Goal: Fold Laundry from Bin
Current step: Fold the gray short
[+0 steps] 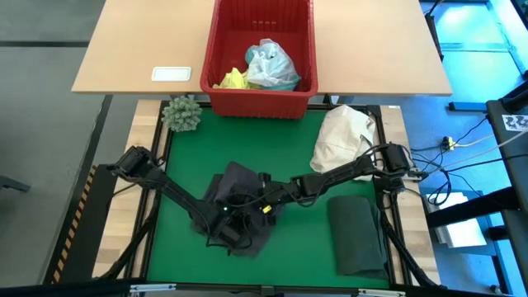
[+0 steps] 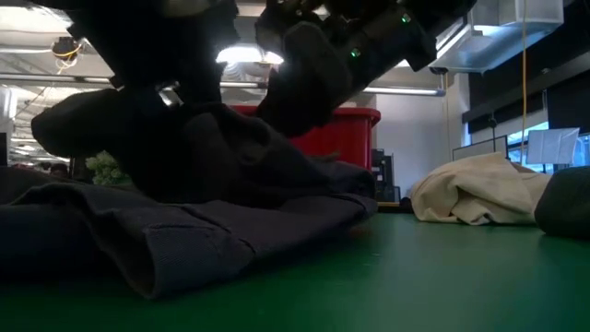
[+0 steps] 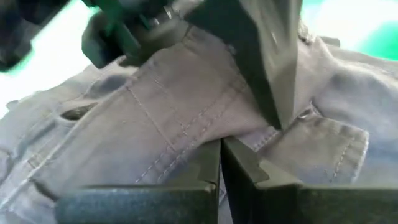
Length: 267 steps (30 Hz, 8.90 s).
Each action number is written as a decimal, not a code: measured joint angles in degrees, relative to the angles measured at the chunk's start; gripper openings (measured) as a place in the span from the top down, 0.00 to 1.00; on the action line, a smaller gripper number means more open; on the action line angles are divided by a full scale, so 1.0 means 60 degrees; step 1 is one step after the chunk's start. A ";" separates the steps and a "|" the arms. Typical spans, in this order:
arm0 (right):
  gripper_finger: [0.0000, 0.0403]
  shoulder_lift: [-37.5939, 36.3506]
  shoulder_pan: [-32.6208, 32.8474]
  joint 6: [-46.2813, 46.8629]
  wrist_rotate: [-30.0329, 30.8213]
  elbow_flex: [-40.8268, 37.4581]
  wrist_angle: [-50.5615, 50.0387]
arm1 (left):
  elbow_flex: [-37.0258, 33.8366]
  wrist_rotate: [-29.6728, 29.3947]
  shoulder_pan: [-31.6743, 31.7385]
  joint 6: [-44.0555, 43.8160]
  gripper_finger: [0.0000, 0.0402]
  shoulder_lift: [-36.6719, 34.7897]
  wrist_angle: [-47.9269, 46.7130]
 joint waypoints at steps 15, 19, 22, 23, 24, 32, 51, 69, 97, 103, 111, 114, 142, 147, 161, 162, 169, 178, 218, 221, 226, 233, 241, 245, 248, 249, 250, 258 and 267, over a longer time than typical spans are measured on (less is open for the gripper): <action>0.96 -0.0173 0.0013 -0.0004 0.0125 0.0018 -0.0456 | -0.0018 -0.0136 0.0333 0.0004 0.79 0.0094 0.0132; 0.96 -0.0911 0.0023 0.0049 0.0962 0.0018 -0.1531 | -0.0018 -0.0432 0.0135 0.0083 0.95 0.0095 0.0091; 0.96 -0.1586 0.0176 0.0255 0.1678 0.0018 -0.2151 | 0.0003 -0.0907 -0.0045 0.0237 0.95 0.0066 -0.0042; 0.96 -0.1800 0.0272 0.0266 0.1972 0.0022 -0.2275 | 0.0095 -0.1065 -0.0103 0.0247 0.95 0.0055 -0.0212; 0.96 -0.1995 0.0395 0.0272 0.2265 0.0022 -0.2432 | 0.0254 -0.1173 -0.0153 0.0245 0.95 0.0053 -0.0430; 0.96 -0.2517 0.1501 0.0151 0.3442 0.0025 -0.2827 | 0.2143 -0.1888 -0.0603 -0.0255 0.95 0.0029 -0.2732; 0.98 -0.1550 0.3422 -0.0969 0.5169 0.0007 -0.1103 | 0.3956 -0.2732 0.0190 -0.0533 0.95 0.0007 -0.5214; 1.00 -0.0983 0.2144 0.0796 0.5476 -0.4688 0.6611 | 0.4054 -0.2760 0.0133 -0.2273 0.95 -0.0323 -0.6094; 1.00 -0.0288 0.0178 0.2871 0.4262 -0.4457 0.6377 | 0.1428 0.0783 -0.1692 -0.4634 0.95 -0.0353 -0.3282; 1.00 -0.0300 0.0175 0.2722 0.3957 -0.4114 0.5910 | 0.0844 0.1461 -0.1627 -0.4280 0.79 -0.0353 -0.2399; 1.00 -0.0910 0.0176 0.2510 0.2968 -0.2889 0.1717 | 0.0903 0.1857 -0.1327 -0.4244 0.60 -0.0353 -0.3085; 1.00 -0.1066 0.0175 0.2540 0.2593 -0.2339 0.0095 | 0.1159 0.1995 -0.1262 -0.4272 0.57 -0.0353 -0.3702; 1.00 -0.2575 0.0390 0.1729 -0.0471 -0.1596 -0.0926 | 0.2675 0.0443 -0.1934 -0.6496 0.66 -0.1843 -0.6124; 1.00 -0.2326 0.0384 0.1466 0.0149 -0.1585 0.0577 | 0.1395 -0.0101 -0.2157 -0.6900 0.75 -0.2919 -0.4902; 1.00 -0.0578 -0.1010 0.1852 0.0907 -0.1606 0.1409 | -0.5372 0.1845 0.0965 -0.3792 1.00 -0.5917 0.3860; 1.00 -0.0460 -0.1109 0.1941 0.0810 -0.1606 0.1347 | -0.5740 0.2134 0.1212 -0.3562 0.99 -0.5971 0.4417; 1.00 -0.0146 -0.1362 0.2098 0.0590 -0.1603 0.0791 | -0.7085 0.2704 0.2478 -0.3594 0.99 -0.5978 0.5497; 1.00 -0.0146 -0.1447 0.1840 0.0622 -0.1599 0.0427 | -0.7125 0.2611 0.3347 -0.3484 0.99 -0.5978 0.5701; 1.00 -0.2295 -0.2136 0.1566 0.0629 -0.2044 0.0047 | -0.5799 0.4441 0.5029 -0.0993 1.00 -0.7633 0.5338; 1.00 -0.2346 -0.1545 0.1466 0.0578 -0.2038 0.0760 | -0.5770 0.4968 0.4216 -0.1042 1.00 -0.7772 0.5268; 1.00 -0.1999 -0.0508 0.1279 0.0760 -0.2046 0.1207 | -0.5778 0.4650 0.2443 -0.2241 1.00 -0.7310 0.4655; 1.00 -0.0944 0.0044 0.1642 0.1102 -0.2034 0.1569 | -0.5781 0.3943 0.0989 -0.3531 1.00 -0.5807 0.4629; 1.00 0.0089 -0.0064 0.2102 0.0944 -0.2033 0.1706 | -0.5768 0.4156 0.0818 -0.4316 1.00 -0.4165 0.4776; 1.00 0.0045 -0.0127 0.2103 0.0736 -0.2029 0.1692 | -0.5762 0.4193 0.0815 -0.4316 1.00 -0.4089 0.4800; 1.00 -0.0319 -0.0138 0.1958 0.0506 -0.2036 0.1585 | -0.5640 0.4192 0.0811 -0.4234 1.00 -0.4376 0.4581; 1.00 -0.0496 -0.0138 0.1857 0.0503 -0.2037 0.1509 | -0.5558 0.4173 0.0791 -0.4124 1.00 -0.4524 0.4513; 1.00 -0.0678 -0.0138 0.1766 0.0503 -0.2040 0.1486 | -0.5467 0.4152 0.0774 -0.3988 1.00 -0.4678 0.4500; 1.00 -0.2290 -0.0286 0.1255 0.1118 -0.2033 0.0509 | -0.4921 0.2777 0.0597 -0.3038 1.00 -0.5827 0.4372; 0.77 -0.2426 -0.2433 0.1794 -0.0461 -0.2036 -0.1008 | -0.4929 0.2415 0.1092 -0.3071 1.00 -0.6063 0.3844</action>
